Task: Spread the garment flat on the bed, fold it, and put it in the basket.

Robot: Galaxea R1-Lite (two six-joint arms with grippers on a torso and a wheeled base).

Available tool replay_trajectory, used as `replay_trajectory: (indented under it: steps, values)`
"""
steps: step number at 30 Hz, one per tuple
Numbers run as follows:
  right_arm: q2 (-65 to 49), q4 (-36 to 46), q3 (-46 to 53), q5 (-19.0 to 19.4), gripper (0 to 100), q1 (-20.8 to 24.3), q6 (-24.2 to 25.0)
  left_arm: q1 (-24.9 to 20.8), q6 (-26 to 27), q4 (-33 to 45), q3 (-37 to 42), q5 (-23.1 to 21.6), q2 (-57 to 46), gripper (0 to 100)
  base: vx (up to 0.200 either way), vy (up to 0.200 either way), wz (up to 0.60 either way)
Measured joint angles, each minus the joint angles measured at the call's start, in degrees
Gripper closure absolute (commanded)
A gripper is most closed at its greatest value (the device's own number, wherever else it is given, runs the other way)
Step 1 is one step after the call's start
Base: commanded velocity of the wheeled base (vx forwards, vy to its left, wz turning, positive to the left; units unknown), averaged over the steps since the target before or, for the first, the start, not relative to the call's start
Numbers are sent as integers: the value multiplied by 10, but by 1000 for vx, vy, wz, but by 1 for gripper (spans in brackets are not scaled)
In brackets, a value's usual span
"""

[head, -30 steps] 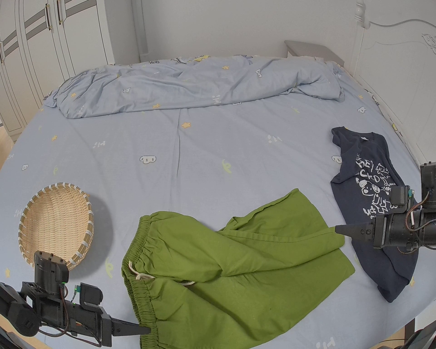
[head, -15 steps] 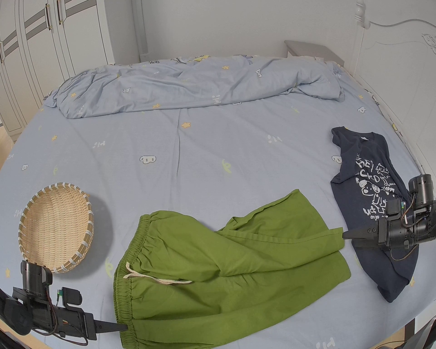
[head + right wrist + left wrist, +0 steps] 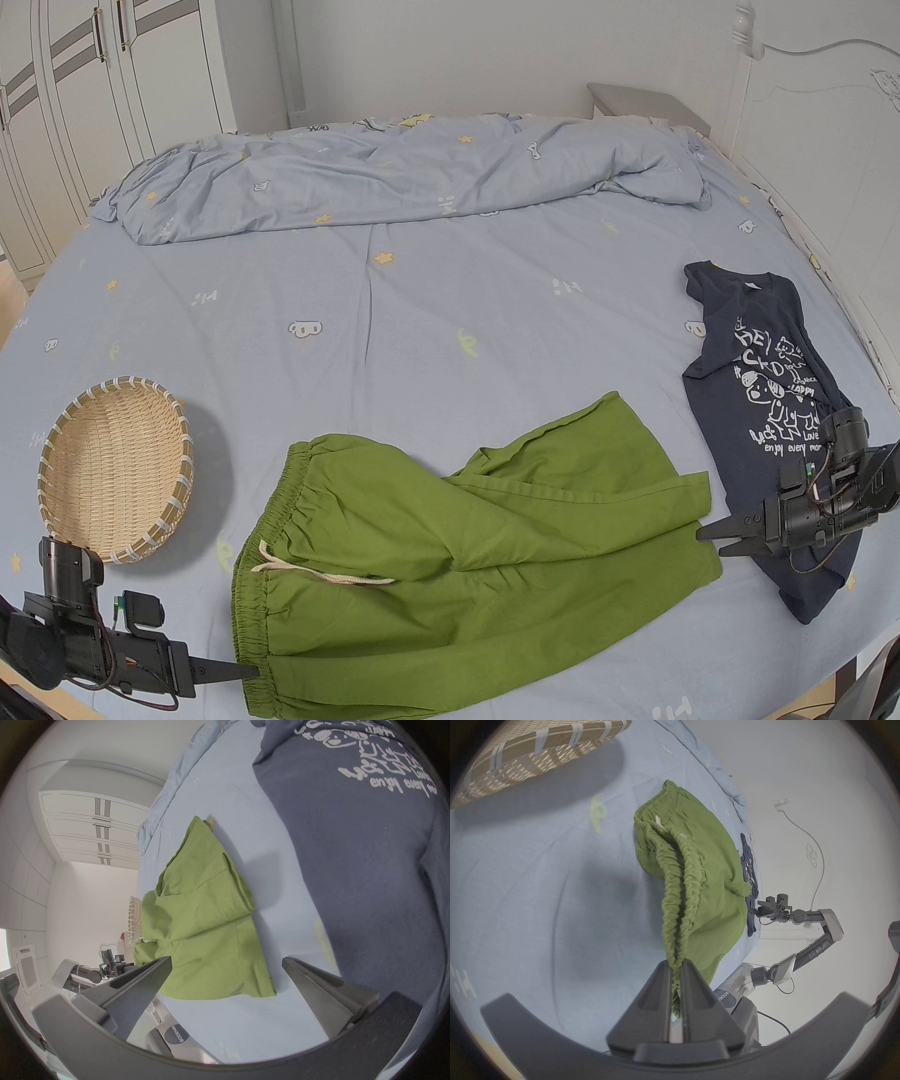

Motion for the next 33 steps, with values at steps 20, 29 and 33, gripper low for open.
replay_trajectory:
  steps: [20, 29, 33]
  values:
    - [46, -4, 3, 33, 0, -1, 0, -13, 0, 0, 0, 0, 1, 100, 0, 0, 0]
    - [64, -4, 5, 44, 100, 7, -1, -15, 0, 0, 0, 0, 1, 100, 0, 0, 0]
    - [68, -6, 6, 43, 100, 3, -1, -14, 0, 0, 0, 0, 1, 100, 0, 0, 0]
